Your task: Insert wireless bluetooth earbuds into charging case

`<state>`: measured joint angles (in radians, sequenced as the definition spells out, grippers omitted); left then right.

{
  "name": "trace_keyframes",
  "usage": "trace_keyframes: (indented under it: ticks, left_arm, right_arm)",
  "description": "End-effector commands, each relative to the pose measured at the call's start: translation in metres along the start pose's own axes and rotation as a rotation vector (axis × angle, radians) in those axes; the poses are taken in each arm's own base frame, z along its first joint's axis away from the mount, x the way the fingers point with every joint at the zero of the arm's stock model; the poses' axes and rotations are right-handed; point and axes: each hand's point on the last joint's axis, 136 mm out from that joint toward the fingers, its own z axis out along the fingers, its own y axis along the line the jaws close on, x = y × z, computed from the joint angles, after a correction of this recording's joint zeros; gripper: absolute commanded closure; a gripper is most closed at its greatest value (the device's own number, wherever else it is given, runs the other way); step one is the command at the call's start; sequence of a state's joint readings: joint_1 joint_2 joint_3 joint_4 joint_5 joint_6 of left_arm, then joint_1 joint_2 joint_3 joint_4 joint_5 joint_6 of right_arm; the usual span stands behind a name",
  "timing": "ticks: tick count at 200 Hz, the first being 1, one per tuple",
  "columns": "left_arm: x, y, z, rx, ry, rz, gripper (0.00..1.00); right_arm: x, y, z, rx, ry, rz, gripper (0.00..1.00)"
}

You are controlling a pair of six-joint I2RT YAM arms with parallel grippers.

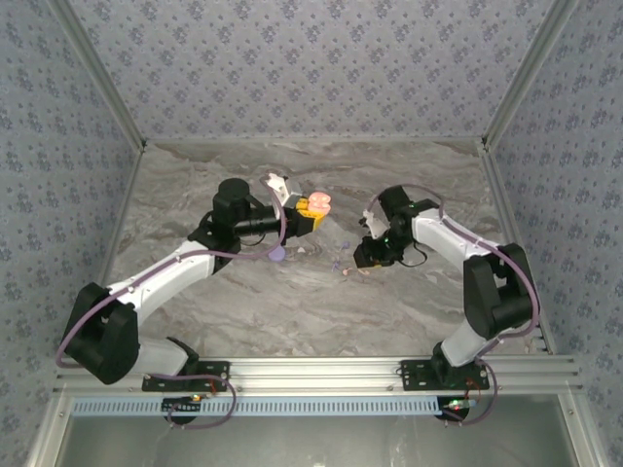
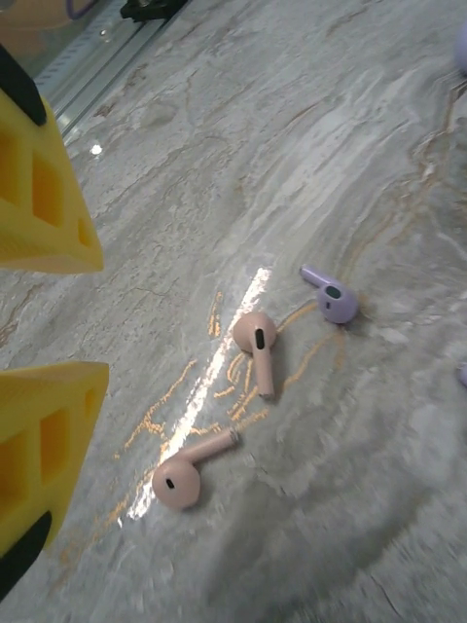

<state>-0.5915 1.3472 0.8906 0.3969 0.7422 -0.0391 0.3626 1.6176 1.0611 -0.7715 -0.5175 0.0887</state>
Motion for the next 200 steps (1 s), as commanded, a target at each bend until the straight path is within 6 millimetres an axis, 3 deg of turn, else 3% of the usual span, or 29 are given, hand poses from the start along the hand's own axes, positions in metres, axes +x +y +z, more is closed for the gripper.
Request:
trace_keyframes:
  ticks: [1,113,200]
  left_arm:
    - [-0.012,-0.006,-0.003,0.005,-0.031,0.027,0.78]
    - [-0.008,-0.007,-0.001,0.005,-0.018,0.024,0.78]
    - [-0.006,-0.005,0.002,0.009,-0.009,0.021,0.78]
  right_arm:
    - [0.015,0.004,0.014,-0.034,0.080,0.009,0.73]
    - [0.022,-0.025,0.046,0.095,0.168,0.042,0.80]
    - [0.013,-0.055,0.039,0.294,0.148,0.057,0.80]
